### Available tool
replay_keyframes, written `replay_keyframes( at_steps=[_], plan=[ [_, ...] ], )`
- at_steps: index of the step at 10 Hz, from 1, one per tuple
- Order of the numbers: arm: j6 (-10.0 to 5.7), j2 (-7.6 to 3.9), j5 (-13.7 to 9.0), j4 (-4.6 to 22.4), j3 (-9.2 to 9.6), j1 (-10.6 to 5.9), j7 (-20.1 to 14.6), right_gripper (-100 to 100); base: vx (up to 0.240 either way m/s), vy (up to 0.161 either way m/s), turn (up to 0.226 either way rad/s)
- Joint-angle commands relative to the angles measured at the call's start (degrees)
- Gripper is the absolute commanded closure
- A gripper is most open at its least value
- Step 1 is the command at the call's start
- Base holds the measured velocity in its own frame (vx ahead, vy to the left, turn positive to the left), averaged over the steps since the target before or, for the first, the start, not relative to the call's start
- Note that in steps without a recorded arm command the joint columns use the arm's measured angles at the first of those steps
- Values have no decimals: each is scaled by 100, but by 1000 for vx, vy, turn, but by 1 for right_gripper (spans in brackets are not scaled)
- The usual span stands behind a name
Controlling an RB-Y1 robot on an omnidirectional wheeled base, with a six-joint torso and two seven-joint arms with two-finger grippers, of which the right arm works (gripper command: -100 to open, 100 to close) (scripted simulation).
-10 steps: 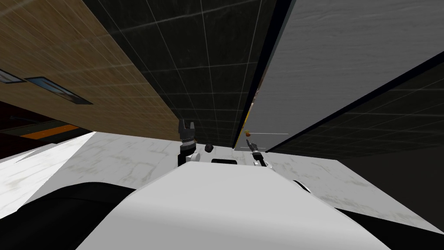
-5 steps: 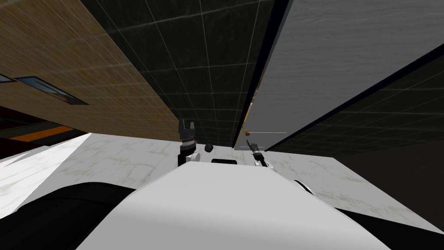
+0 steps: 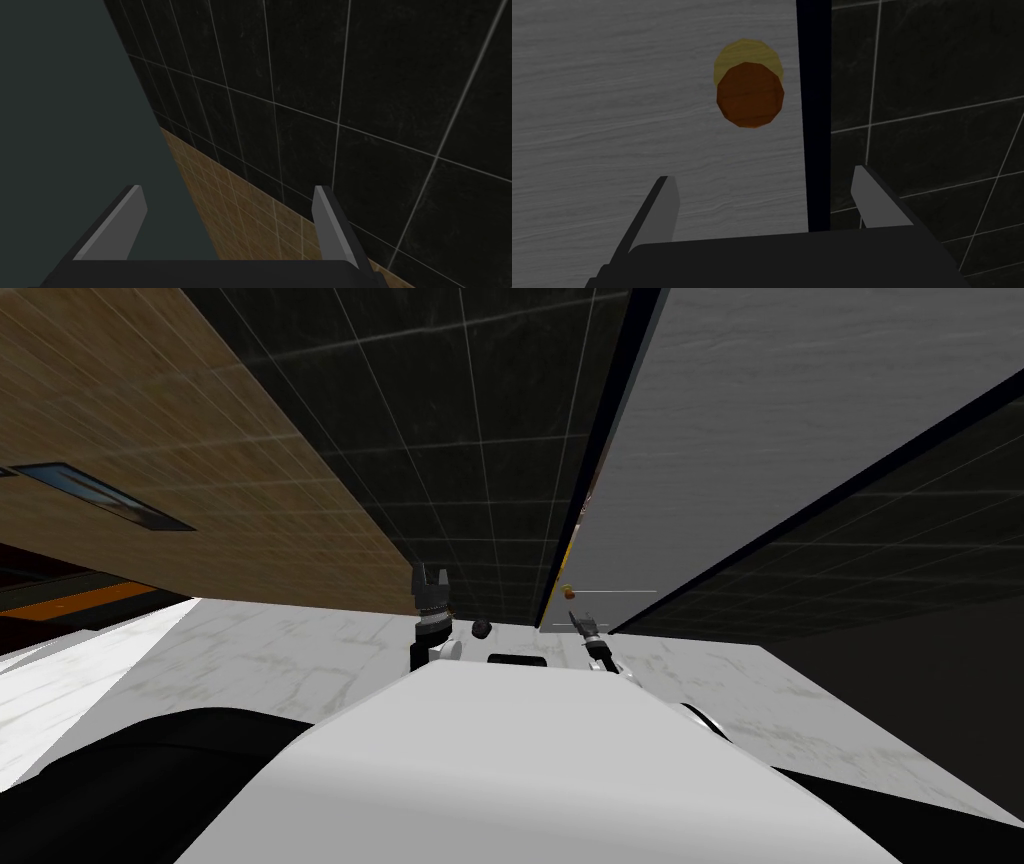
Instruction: Pull the door open
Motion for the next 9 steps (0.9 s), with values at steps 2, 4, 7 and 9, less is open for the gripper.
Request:
replay_keyframes(
  at_steps=[2, 4, 7, 9],
  plan=[
    [-30, -35, 24, 29, 6, 4, 269, -100, -17, 7, -23],
    [-61, -66, 45, 64, 12, 3, 485, -100, -18, 9, -25],
    [-49, -38, 19, 110, -19, -35, 471, -100, 95, 8, 28],
    [-20, -18, -4, 122, -51, -57, 505, -100, 200, -10, 39]
  ],
)
